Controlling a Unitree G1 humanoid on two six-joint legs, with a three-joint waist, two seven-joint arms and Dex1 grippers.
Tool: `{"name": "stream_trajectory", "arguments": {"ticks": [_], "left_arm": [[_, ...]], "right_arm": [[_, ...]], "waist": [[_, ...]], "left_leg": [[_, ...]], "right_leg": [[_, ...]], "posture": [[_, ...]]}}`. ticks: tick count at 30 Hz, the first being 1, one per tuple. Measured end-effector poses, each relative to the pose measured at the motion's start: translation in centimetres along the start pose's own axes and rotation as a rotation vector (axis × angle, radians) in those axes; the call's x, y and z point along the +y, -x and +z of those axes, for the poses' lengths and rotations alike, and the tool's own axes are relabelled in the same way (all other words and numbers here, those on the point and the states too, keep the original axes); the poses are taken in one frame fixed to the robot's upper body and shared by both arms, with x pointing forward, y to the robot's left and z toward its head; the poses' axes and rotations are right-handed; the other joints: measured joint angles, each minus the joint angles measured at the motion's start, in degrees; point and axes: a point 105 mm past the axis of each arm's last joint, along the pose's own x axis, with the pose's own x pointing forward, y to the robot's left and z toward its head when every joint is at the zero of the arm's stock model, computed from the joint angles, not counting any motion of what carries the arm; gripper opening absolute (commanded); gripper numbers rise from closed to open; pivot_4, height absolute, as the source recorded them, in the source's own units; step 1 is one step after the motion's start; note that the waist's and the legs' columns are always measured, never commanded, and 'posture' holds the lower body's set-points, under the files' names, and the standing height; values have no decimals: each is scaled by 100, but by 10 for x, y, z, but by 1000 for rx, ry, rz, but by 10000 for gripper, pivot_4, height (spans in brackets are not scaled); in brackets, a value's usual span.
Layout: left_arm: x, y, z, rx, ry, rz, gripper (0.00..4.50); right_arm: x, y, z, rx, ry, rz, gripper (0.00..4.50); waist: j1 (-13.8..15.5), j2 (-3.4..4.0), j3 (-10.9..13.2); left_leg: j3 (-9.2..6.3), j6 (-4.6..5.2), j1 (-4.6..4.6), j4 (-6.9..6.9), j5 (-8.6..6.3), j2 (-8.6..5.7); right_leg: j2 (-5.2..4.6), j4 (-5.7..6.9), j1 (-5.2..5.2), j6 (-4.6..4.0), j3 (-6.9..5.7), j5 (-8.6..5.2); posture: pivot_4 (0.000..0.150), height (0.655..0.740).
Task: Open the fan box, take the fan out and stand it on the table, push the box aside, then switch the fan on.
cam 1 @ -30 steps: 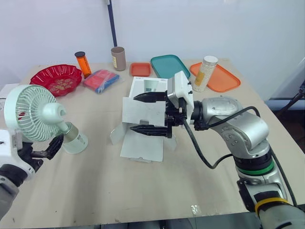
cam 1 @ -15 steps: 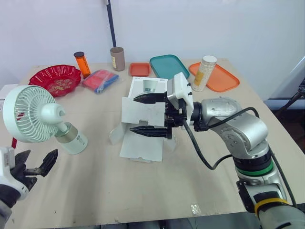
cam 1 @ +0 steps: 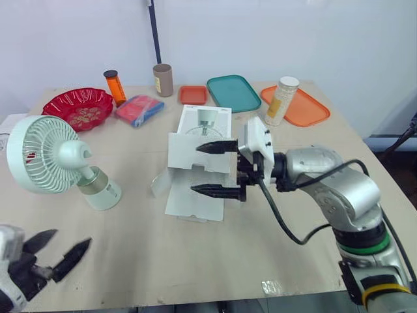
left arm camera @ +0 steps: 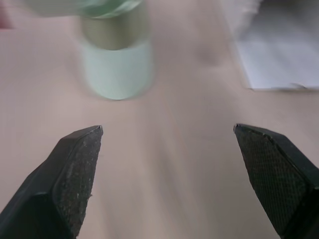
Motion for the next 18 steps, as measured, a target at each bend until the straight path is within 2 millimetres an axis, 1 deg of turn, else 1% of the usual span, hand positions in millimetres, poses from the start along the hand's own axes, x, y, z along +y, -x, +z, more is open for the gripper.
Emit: {"name": "stream_trajectory", "arguments": {"ticks": [2,4,6,8,10,14,18], "left_arm": [[-9,-1,10,-13,-63,-103,44752],[-13,-5,22,-45,-120,-169,44752],[-17,-12,38,-95,-183,-218,44752],[-22,-20,50,-160,-214,-246,44752],[-23,-23,51,-169,-210,-250,44752],[-28,-33,59,-218,-232,-281,44752],[-22,-40,61,-227,-241,-252,44752]], "right_arm": [[4,4,-9,36,-14,-20,45000],[6,9,-16,74,-24,-45,45000],[4,14,-23,126,-22,-102,45000],[0,18,-31,177,-37,-174,45000],[-1,19,-34,193,-43,-202,45000],[-8,17,-43,235,-103,-329,45000],[-12,18,-52,276,-151,-408,45000]], "waist": [[-7,8,3],[-10,7,4],[-11,6,3],[-36,4,3],[-64,2,4],[-65,1,5],[-66,2,5]], "left_leg": [[5,0,3,-1,0,0],[5,0,3,-1,0,4],[5,0,5,-1,0,5],[10,2,6,-4,-1,5],[10,2,5,-6,-2,5],[6,0,4,-9,0,5],[5,0,4,-9,0,4]], "right_leg": [[-1,0,-1,-4,2,-1],[3,1,-1,-4,2,1],[3,1,0,21,2,16],[3,0,-1,23,8,17],[3,-1,-4,23,9,17],[6,1,-5,23,11,18],[7,1,-4,23,12,18]], "posture": [[1500,7400],[1500,7400],[1500,7400],[1500,7400],[1500,7400],[1500,7400],[1500,7400]]}}
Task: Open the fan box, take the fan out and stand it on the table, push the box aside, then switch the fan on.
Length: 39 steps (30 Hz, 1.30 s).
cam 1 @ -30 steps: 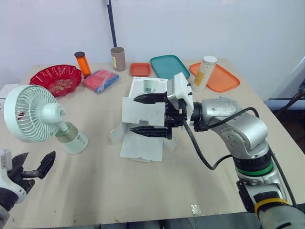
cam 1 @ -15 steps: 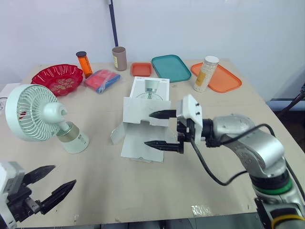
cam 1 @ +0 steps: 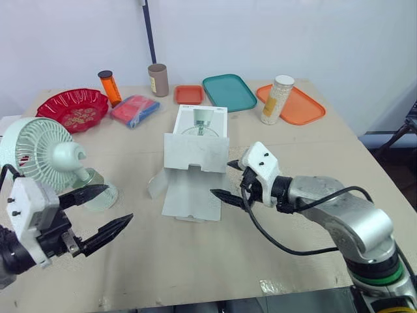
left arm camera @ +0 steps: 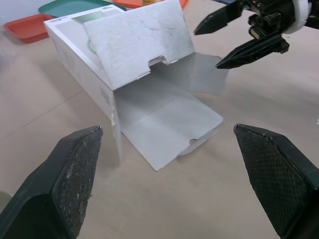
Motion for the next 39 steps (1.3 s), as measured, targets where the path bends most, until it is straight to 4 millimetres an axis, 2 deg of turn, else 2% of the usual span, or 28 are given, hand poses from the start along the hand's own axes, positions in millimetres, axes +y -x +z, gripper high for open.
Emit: {"name": "stream_trajectory", "arguments": {"ticks": [5,11,24,29,32,33,34,36,37,39], "left_arm": [[14,-20,-6,-31,4,86,44752],[10,-40,-12,-62,47,121,44752],[1,-54,-17,-47,31,57,44752],[-1,-54,-19,-35,19,45,44752],[0,-55,-19,-35,13,46,45000],[-1,-56,-19,-38,12,43,45000],[-1,-56,-18,-39,12,41,45000],[-1,-56,-18,-41,12,41,45000],[-1,-56,-18,-42,12,41,45000],[-1,-57,-17,-50,16,44,45000]], "right_arm": [[-4,-9,1,12,-14,-62,45000],[-14,-18,-5,38,-30,-133,45000],[-29,-37,-10,74,-65,-235,45000],[-28,-43,-10,76,-61,-236,45000],[-28,-48,-12,79,-70,-240,37964],[-28,-50,-13,83,-76,-243,34022],[-29,-51,-15,89,-82,-245,28863],[-32,-53,-19,107,-90,-264,15228],[-33,-53,-20,110,-90,-270,14006],[-40,-52,-24,128,-86,-312,2304]], "waist": [[-1,0,-1],[-3,-4,-2],[-13,-3,-2],[-13,-4,-2],[-13,-4,-2],[-14,-4,-2],[-14,-4,-2],[-14,-4,-2],[-14,-4,-2],[-14,-4,-2]], "left_leg": [[-1,-2,2,0,1,-1],[-1,-2,-2,-3,1,-1],[0,-6,-4,-3,4,-1],[0,-6,-4,-3,4,-1],[0,-6,-4,-3,4,-1],[0,-6,-4,-3,4,-1],[0,-6,-4,-3,4,-1],[0,-6,-4,-3,4,-1],[-1,-6,-4,-3,4,-1],[0,-6,-4,-3,4,-1]], "right_leg": [[1,0,2,2,1,4],[0,1,-5,3,6,5],[2,4,-8,2,6,9],[2,4,-8,2,6,10],[2,5,-8,2,6,10],[2,5,-8,2,6,10],[2,5,-8,2,6,10],[2,5,-8,2,6,10],[1,5,-8,2,6,10],[2,5,-8,2,6,10]], "posture": [[1500,7400],[1500,7400],[1500,7400],[1500,7400],[1500,7400],[1500,7400],[1500,7400],[1500,7400],[1500,7400],[1500,7400]]}}
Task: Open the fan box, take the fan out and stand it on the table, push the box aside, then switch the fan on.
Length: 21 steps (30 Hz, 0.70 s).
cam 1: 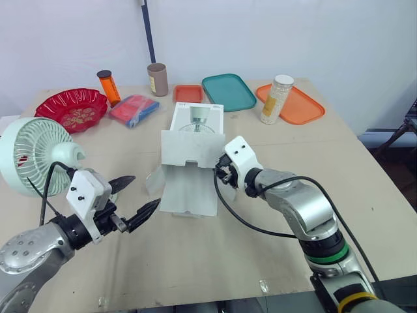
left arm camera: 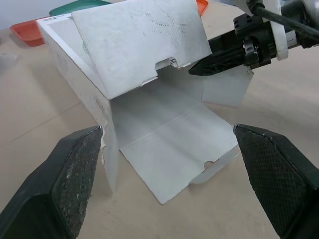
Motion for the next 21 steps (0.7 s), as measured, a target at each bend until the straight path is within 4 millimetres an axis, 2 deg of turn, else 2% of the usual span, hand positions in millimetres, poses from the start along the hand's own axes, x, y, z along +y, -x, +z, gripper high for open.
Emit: {"name": "stream_trajectory", "arguments": {"ticks": [1,7,16,19,21], "left_arm": [[0,0,0,-3,1,0,45000],[-1,-3,3,-27,8,-7,45000],[-6,-8,5,-41,14,-35,45000],[-8,-10,5,-45,16,-66,45000],[-8,-17,4,-47,29,-99,45000]], "right_arm": [[-3,0,-1,4,0,-18,310],[-5,-6,0,15,-24,-66,310],[-22,-4,-3,40,-46,-157,310],[-37,9,-13,51,-29,-184,310],[-46,30,-27,52,-18,-178,310]], "waist": [[0,0,0],[-12,1,-1],[-14,1,-1],[16,1,-1],[55,1,-1]], "left_leg": [[0,0,0,0,0,0],[0,-1,0,0,1,0],[-1,-2,0,0,1,-1],[-3,-1,-2,0,1,-5],[-6,0,-7,2,0,-7]], "right_leg": [[0,0,0,0,0,0],[0,2,0,0,0,2],[0,2,0,1,0,3],[-4,1,2,2,-2,3],[-6,0,2,5,-4,3]], "posture": [[1500,7400],[1500,7400],[1500,7400],[1500,7400],[1500,7400]]}}
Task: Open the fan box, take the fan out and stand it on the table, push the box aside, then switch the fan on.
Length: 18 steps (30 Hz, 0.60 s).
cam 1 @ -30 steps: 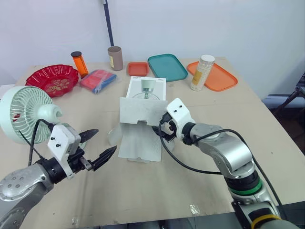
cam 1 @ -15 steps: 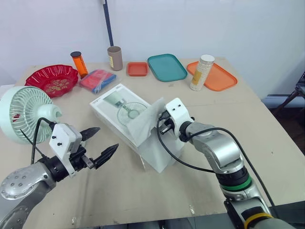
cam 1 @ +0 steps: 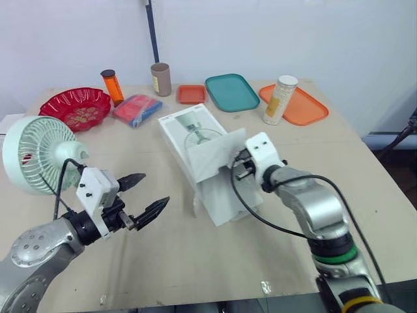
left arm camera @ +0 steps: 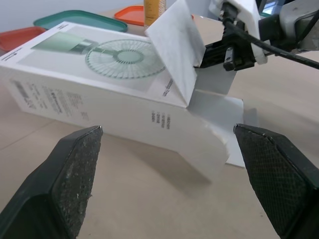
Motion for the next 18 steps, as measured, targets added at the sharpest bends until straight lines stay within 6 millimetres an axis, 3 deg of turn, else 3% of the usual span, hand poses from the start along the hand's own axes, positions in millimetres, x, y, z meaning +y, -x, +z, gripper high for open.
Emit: {"name": "stream_trajectory", "arguments": {"ticks": [10,18], "left_arm": [[-3,-27,-4,-25,22,-92,45000],[-20,-55,-7,-29,-15,-227,45000]], "right_arm": [[-31,54,-33,20,-37,1,310],[-55,77,-55,41,-107,-71,310]], "waist": [[5,2,0],[19,2,-1]], "left_leg": [[5,3,7,2,1,1],[4,5,12,6,1,-1]], "right_leg": [[5,2,4,1,6,2],[5,1,15,2,5,2]], "posture": [[1500,7400],[1500,7400]]}}
